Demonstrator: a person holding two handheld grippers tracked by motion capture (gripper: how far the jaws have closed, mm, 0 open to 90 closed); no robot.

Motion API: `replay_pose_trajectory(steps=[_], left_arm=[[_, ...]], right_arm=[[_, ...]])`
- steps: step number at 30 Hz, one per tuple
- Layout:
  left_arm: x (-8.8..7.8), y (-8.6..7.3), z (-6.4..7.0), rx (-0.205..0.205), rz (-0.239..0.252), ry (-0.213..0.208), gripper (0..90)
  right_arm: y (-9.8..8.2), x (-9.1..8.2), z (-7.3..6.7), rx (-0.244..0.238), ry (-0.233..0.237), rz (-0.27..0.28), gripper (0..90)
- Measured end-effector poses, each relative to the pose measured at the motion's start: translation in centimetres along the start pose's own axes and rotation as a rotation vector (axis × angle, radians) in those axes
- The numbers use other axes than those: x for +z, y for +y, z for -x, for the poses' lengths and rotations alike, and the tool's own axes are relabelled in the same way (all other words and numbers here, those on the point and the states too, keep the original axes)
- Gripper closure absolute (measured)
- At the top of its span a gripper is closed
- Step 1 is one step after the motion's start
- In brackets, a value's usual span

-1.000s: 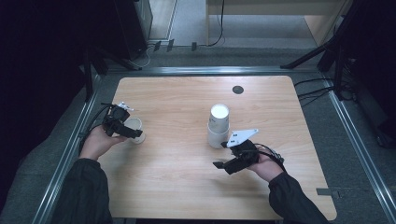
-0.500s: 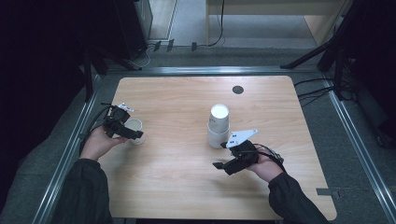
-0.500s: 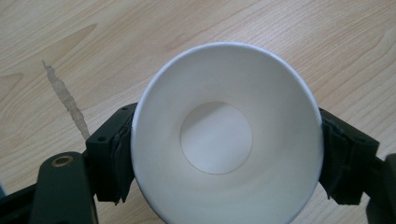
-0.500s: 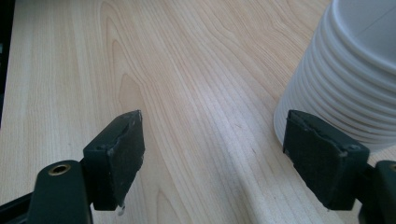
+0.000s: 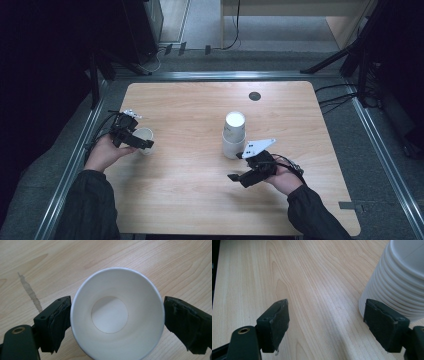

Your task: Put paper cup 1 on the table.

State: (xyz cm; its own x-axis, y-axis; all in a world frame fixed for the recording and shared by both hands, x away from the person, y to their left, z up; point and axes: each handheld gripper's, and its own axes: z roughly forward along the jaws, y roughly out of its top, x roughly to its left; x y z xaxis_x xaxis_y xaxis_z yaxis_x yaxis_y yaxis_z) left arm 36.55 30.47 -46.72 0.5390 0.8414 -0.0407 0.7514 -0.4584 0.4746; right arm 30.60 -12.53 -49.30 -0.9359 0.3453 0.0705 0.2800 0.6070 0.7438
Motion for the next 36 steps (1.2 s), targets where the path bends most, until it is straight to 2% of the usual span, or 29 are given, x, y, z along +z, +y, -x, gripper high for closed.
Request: replay_pose_trajectory(steps=[8, 12, 16, 18, 23, 28, 29, 32, 33, 36], left_arm=[[-2.6, 0.2, 0.2, -0.028, 0.093, 0.000, 10.0], [-3.9, 0.6, 0.5, -0.036, 0.153, -0.029, 10.1], [-4.6, 1.1, 1.6, 0.003, 0.184, -0.062, 12.3], [-4.7, 1.3, 2.0, 0.008, 0.186, -0.077, 12.2], [-4.5, 2.0, 3.2, 0.020, 0.183, -0.116, 12.7], [-4.1, 2.7, 4.8, 0.069, 0.179, -0.164, 12.9], [-4.1, 2.8, 5.1, 0.075, 0.183, -0.177, 12.9], [-4.1, 3.1, 5.6, 0.087, 0.208, -0.251, 12.9], [-4.1, 3.2, 5.8, 0.087, 0.215, -0.264, 12.9], [-4.0, 3.4, 6.6, 0.110, 0.218, -0.256, 13.0]], right_arm=[[0.0, -0.2, 0.2, 0.012, -0.007, 0.010, 21.2], [-0.1, -0.5, 0.4, 0.022, 0.004, 0.024, 21.4], [0.0, -0.7, 0.5, 0.035, -0.002, 0.040, 21.4], [0.0, -0.8, 0.6, 0.044, -0.007, 0.049, 21.4], [-0.1, -1.0, 0.6, 0.029, -0.005, 0.061, 21.4], [-0.1, -1.2, 0.6, 0.011, -0.013, 0.068, 21.4], [-0.1, -1.3, 0.7, 0.000, -0.017, 0.072, 21.4], [-0.2, -1.4, 0.8, 0.008, -0.009, 0.081, 21.4], [-0.2, -1.5, 0.8, 0.010, -0.012, 0.089, 21.4], [-0.2, -1.8, 0.8, 0.023, 0.006, 0.111, 21.2]])
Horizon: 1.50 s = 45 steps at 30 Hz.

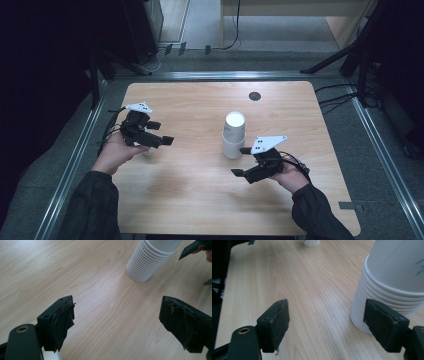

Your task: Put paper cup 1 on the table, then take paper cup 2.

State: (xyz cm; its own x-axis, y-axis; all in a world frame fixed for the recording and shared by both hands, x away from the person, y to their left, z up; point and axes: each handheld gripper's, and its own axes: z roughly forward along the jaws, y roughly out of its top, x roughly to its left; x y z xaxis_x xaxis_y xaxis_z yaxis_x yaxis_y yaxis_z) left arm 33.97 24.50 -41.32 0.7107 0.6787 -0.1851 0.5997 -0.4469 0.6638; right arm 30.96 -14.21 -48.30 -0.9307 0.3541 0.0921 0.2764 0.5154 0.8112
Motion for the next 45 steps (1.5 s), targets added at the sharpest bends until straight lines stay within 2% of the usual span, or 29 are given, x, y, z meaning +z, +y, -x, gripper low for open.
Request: replay_pose_trajectory(steps=[3, 7, 8, 11, 14, 19, 25, 28, 34, 39, 41, 45], left_arm=[[0.5, 0.3, 0.9, 0.027, -0.003, -0.008, 13.0], [1.2, 0.6, 2.2, 0.068, 0.001, -0.044, 13.0], [1.5, 0.7, 2.6, 0.074, 0.008, -0.064, 13.0], [2.0, 0.8, 3.2, 0.084, 0.011, -0.076, 13.1], [2.9, 0.8, 4.0, 0.106, 0.006, -0.092, 13.1], [4.0, 0.8, 4.8, 0.132, -0.016, -0.103, 13.2], [4.5, 0.7, 5.1, 0.143, -0.015, -0.103, 13.5], [4.7, 0.5, 5.0, 0.140, -0.009, -0.111, 13.6], [5.4, 0.1, 5.3, 0.128, -0.016, -0.129, 13.8], [5.7, -0.3, 6.0, 0.141, -0.028, -0.136, 13.8], [5.8, -0.5, 6.3, 0.156, -0.032, -0.136, 13.8], [6.1, -0.7, 6.7, 0.157, -0.037, -0.135, 13.8]], right_arm=[[0.0, -0.5, 0.2, 0.016, -0.001, -0.002, 20.0], [0.0, -1.1, 0.5, 0.041, -0.020, 0.003, 17.7], [0.0, -1.3, 0.6, 0.040, -0.028, 0.006, 17.4], [0.2, -1.9, 0.8, 0.058, -0.031, 0.018, 14.3], [0.4, -2.2, 1.2, 0.081, -0.064, 0.006, 14.3], [0.6, -3.1, 1.8, 0.084, -0.080, 0.038, 14.2], [0.6, -3.8, 2.2, 0.109, -0.106, 0.046, 13.8], [0.7, -3.8, 2.4, 0.122, -0.104, 0.048, 14.1], [1.1, -3.8, 2.9, 0.104, -0.091, 0.043, 15.4], [1.6, -3.5, 3.6, 0.110, -0.082, 0.037, 15.9], [1.8, -3.5, 3.9, 0.104, -0.076, 0.042, 16.3], [2.6, -3.8, 5.0, 0.075, -0.048, 0.037, 17.6]])
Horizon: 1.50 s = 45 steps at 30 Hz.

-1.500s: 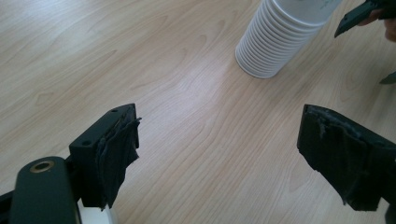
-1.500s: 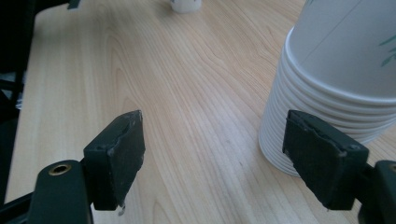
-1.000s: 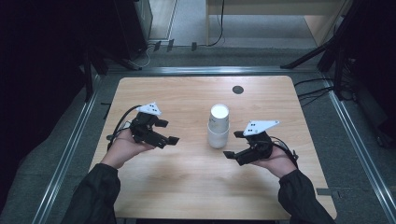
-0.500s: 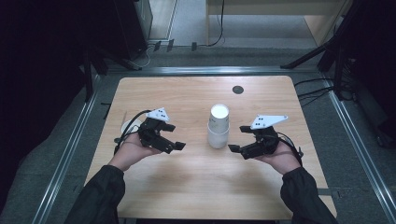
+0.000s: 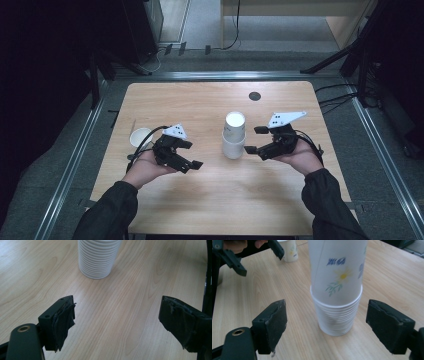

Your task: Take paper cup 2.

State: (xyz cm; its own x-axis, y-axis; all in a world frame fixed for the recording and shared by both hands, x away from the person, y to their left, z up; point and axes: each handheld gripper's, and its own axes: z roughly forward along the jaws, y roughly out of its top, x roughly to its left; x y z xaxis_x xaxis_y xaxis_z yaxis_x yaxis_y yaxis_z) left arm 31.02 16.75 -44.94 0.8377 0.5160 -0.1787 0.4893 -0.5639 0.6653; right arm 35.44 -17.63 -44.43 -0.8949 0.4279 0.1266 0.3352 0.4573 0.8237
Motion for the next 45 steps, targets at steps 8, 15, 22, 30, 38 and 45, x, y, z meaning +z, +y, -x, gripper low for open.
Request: replay_pose_trajectory(steps=[8, 15, 22, 30, 38, 45], left_arm=[[0.8, 0.0, 0.5, 0.011, -0.013, -0.009, 13.8], [1.0, -0.3, 1.3, 0.011, -0.011, -0.035, 14.4], [1.3, -0.4, 1.5, 0.016, -0.026, -0.048, 14.4], [1.6, -0.6, 1.4, 0.014, -0.051, -0.062, 14.4], [1.7, -0.6, 1.6, 0.027, -0.060, -0.061, 14.4], [1.7, -0.6, 1.6, 0.030, -0.056, -0.064, 14.4]], right_arm=[[2.7, -0.4, 1.8, -0.041, 0.035, -0.019, 18.5], [4.6, 0.4, 2.6, -0.070, 0.088, -0.095, 19.3], [6.2, 1.4, 3.2, -0.097, 0.098, -0.137, 22.1], [7.2, 2.7, 2.8, -0.140, 0.101, -0.190, 22.0], [8.2, 3.6, 2.5, -0.145, 0.135, -0.207, 25.6], [8.9, 4.1, 2.0, -0.172, 0.128, -0.244, 31.5]])
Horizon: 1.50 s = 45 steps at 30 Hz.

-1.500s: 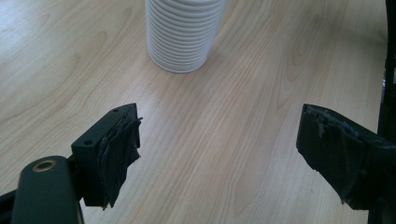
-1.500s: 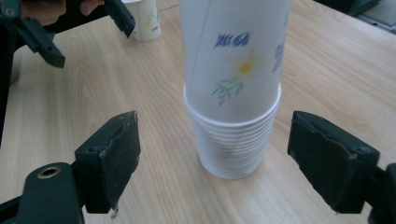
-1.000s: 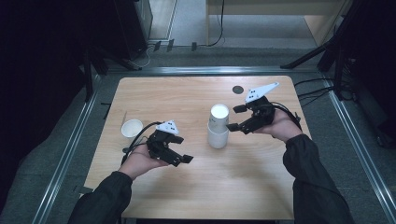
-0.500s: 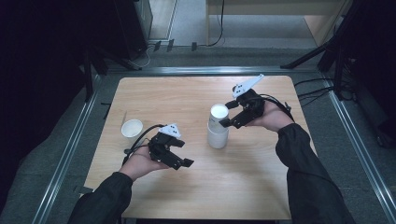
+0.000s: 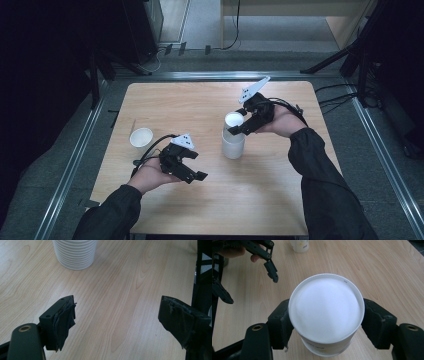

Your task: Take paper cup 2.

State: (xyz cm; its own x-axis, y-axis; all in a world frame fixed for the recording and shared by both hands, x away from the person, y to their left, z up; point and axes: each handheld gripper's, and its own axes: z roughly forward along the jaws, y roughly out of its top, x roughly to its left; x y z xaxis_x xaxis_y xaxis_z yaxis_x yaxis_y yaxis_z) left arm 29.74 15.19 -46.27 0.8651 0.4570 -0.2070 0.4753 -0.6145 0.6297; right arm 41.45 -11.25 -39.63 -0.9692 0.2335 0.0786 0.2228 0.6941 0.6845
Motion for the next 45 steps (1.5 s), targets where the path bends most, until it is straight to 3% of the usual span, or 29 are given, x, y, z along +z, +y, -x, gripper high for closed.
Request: replay_pose_trajectory(steps=[14, 21, 26, 30, 38, 45], left_arm=[[-0.1, 0.0, 0.0, 0.007, 0.000, -0.001, 14.4], [-0.2, -0.1, -0.1, 0.007, 0.006, -0.002, 14.4], [-0.2, -0.1, 0.0, 0.011, 0.009, -0.003, 14.4], [-0.3, -0.1, 0.0, 0.027, 0.020, -0.006, 14.4], [-0.7, -0.2, -0.3, 0.017, 0.039, -0.008, 14.4], [-0.8, -0.3, -0.3, 0.019, 0.050, -0.007, 14.4]], right_arm=[[0.7, -1.2, -0.3, 0.002, -0.018, 0.006, 33.0], [1.5, -2.3, -0.5, 0.016, -0.017, 0.005, 33.3], [2.5, -3.3, -1.0, -0.009, -0.036, 0.008, 33.4], [3.5, -4.4, -1.3, -0.004, -0.023, 0.023, 33.6], [5.2, -6.9, -2.6, -0.029, -0.047, 0.040, 33.7], [6.3, -9.0, -4.6, -0.065, -0.009, 0.063, 34.0]])
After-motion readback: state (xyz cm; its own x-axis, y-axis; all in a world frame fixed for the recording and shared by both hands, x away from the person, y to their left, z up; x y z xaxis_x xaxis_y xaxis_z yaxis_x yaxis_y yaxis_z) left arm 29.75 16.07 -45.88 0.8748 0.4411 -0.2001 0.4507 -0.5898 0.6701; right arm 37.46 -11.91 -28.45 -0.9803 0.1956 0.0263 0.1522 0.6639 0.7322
